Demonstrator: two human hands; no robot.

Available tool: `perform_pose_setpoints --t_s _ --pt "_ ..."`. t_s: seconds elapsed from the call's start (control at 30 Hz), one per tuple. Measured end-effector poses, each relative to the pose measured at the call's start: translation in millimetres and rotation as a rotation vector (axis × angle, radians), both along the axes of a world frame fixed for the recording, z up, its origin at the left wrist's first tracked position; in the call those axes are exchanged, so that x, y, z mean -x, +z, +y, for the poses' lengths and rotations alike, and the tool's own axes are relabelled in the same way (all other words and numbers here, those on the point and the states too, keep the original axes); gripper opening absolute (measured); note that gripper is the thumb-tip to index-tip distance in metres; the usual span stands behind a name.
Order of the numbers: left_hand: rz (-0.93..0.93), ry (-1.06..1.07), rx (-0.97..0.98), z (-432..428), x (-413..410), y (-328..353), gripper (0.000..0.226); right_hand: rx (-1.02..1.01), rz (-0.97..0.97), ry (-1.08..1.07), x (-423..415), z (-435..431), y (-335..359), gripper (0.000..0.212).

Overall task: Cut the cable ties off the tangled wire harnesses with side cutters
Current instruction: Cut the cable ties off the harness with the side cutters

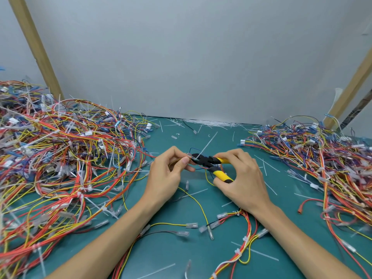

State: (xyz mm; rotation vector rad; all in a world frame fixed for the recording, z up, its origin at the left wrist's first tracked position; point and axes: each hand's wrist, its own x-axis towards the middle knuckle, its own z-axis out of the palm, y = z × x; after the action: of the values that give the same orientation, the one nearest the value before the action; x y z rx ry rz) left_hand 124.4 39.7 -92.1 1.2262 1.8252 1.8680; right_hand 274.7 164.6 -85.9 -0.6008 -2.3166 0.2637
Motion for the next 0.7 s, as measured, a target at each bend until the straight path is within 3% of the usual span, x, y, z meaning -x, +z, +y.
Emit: perform_pose_setpoints --t_s 0.37,0.57,0.7 --pt "-0.068 -0.065 0.012 -3.0 -1.5 3.6 0.012 -0.14 -0.097 -0.038 -0.8 -0.5 0.7 0.038" --pt "-0.127 -0.146 0.0 -5.8 -1.4 7.1 0.018 -0.06 -0.059 -0.062 -1.5 -4.4 1.9 0.033" --pt "-0.117 -0.158 0.0 -5.7 -0.6 5.6 0.019 -0.115 -0.117 -0.087 -1.3 -5.7 4.4 0.019"
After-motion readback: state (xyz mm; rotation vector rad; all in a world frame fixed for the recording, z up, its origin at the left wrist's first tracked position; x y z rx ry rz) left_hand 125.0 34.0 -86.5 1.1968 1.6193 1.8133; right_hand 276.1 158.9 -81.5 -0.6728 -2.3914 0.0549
